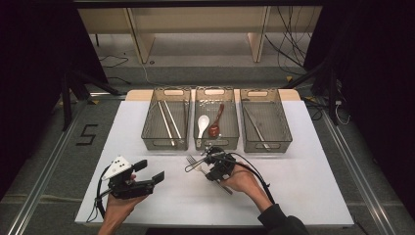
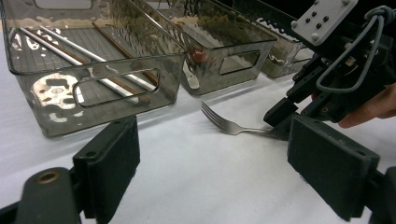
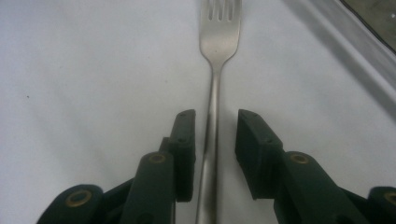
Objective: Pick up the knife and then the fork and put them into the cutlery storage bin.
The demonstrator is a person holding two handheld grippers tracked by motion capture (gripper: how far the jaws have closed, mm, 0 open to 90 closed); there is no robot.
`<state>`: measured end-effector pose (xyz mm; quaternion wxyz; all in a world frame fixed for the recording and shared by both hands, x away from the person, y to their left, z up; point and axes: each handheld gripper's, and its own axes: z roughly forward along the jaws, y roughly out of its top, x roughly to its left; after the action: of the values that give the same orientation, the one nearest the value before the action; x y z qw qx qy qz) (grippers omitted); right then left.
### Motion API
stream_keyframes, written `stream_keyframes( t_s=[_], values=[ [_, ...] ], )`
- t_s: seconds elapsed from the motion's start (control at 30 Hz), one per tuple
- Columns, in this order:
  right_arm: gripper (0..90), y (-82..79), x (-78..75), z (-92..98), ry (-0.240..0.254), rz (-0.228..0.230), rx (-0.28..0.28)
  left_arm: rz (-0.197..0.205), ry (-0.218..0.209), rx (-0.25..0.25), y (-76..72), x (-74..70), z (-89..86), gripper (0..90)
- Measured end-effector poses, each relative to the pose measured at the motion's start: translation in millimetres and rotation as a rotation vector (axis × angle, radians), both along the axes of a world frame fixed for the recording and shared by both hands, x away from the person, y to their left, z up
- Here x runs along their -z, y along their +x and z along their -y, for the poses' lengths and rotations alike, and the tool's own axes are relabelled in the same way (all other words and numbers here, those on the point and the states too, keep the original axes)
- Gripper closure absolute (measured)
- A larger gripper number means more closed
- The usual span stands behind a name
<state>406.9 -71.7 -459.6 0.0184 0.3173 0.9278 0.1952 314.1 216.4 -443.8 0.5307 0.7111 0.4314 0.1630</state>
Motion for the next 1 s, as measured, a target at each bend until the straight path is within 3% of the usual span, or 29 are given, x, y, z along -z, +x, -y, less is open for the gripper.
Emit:
stream_keyframes(
  t_s=[0.57,0.7,1.0],
  values=[
    [80.0,0.0,2.7,-3.8,-0.062,0.010,-0.032,0.001,-0.007,-0.004,-0.1,-0.1,-0.1,16.7],
    [82.5,5.8,2.6,-1.2,-0.048,-0.028,-0.023,0.002,-0.005,-0.004,-0.3,-0.2,-0.3,16.7],
    [84.3,7.9,2.0,-2.9,-0.063,-0.034,-0.044,0.004,-0.004,-0.003,-0.2,-0.2,0.0,16.7]
  ],
)
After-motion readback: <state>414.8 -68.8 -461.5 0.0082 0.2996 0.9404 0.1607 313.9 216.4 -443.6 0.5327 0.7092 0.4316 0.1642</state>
